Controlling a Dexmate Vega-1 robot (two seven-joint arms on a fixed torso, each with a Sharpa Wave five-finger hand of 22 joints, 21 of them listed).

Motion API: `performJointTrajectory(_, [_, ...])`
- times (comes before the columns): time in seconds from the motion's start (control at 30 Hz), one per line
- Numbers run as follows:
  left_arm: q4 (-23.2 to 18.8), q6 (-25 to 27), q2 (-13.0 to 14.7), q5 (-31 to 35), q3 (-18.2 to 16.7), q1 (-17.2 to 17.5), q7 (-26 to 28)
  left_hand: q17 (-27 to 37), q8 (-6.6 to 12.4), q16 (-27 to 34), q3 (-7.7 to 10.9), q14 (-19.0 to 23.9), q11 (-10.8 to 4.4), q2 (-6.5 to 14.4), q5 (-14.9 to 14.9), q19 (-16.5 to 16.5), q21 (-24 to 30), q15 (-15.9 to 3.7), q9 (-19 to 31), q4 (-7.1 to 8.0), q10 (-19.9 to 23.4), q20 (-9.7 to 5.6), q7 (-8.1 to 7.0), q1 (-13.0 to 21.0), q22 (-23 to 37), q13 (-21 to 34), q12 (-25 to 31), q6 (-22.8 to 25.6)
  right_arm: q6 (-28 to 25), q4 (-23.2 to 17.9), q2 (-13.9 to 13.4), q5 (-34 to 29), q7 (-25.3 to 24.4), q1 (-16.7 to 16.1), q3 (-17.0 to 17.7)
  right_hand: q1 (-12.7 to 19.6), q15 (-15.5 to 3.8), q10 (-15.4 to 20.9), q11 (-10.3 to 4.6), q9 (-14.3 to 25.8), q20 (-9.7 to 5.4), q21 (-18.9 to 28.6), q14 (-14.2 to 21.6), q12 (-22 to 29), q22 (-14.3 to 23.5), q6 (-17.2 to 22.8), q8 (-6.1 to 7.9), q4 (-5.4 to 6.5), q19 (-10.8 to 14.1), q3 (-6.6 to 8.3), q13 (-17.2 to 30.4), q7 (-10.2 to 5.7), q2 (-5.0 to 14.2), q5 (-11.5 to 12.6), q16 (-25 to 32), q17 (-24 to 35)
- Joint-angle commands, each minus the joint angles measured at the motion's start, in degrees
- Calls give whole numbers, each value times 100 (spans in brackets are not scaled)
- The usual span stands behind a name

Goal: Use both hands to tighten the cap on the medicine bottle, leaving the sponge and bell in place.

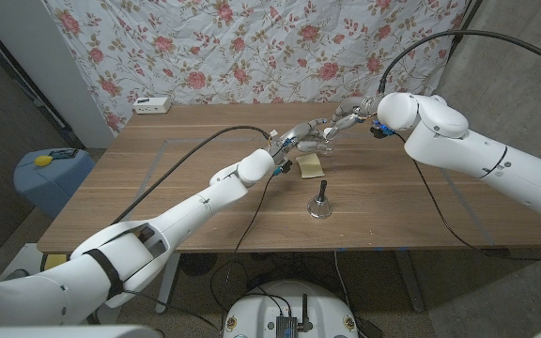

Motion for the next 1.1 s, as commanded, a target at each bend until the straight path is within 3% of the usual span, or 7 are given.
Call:
performJointTrajectory(0.03, [19, 1, -12, -28, -10, 13, -6, -1, 3, 10, 57, 70, -125, 38, 11, -28, 26, -300, 23, -5, 194, -6, 229, 15, 10, 6, 33, -23, -11, 39, 95, -152, 12, -35, -31, 64, 3, 53, -27, 24, 10, 58, 45, 33, 13, 107, 48, -1, 63, 61, 18, -18, 2, -39, 53, 15])
performJointTrajectory(1.1, [232, -45, -124, -62, 42, -87, -72, 1, 3, 14, 104, 106, -115, 63, 2, -41, 27, -298, 23, 2, 187, -19, 192, -16, 9, 6, 23, -25, 88, 273, 257, -316, -48, -88, -50, 210, -54, 190, -51, 85, -12, 87, 214, 56, 17, 642, 249, 8, 219, 226, 16, -73, 41, -89, 84, 31])
